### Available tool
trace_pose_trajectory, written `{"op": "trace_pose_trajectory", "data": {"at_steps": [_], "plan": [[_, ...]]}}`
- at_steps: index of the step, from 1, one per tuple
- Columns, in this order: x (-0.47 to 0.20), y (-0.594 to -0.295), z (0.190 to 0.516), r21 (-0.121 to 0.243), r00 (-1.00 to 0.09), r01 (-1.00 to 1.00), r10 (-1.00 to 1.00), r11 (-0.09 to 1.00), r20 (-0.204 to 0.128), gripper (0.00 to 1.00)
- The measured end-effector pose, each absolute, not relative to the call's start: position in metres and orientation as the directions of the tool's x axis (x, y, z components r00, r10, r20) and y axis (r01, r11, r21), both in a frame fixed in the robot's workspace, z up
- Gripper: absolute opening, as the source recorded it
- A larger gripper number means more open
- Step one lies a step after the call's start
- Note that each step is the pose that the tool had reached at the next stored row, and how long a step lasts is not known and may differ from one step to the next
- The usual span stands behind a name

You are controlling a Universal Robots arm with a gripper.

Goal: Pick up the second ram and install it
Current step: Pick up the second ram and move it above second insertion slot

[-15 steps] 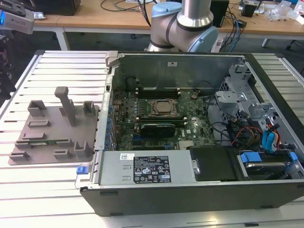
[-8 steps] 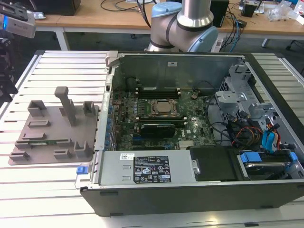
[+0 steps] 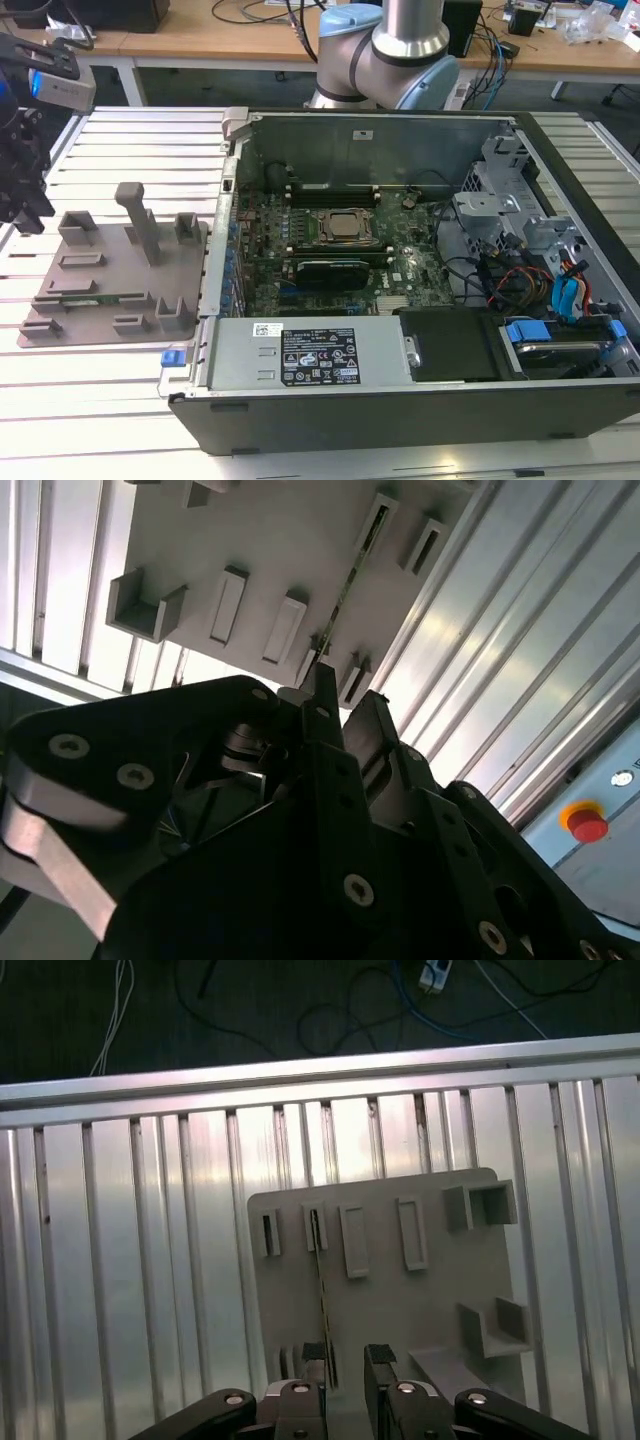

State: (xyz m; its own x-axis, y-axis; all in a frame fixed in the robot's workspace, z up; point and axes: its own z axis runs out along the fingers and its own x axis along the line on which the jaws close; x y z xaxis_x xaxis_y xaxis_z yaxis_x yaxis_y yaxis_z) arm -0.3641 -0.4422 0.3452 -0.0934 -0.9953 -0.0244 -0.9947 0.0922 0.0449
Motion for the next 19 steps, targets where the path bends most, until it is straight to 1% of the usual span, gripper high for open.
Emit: {"op": "trace_pose_trajectory", "data": {"at_steps": [19], "plan": [[-0.363,-0.442,0.313,0.045,-0.093,-0.995,-0.995,0.092,-0.024,0.30]]}}
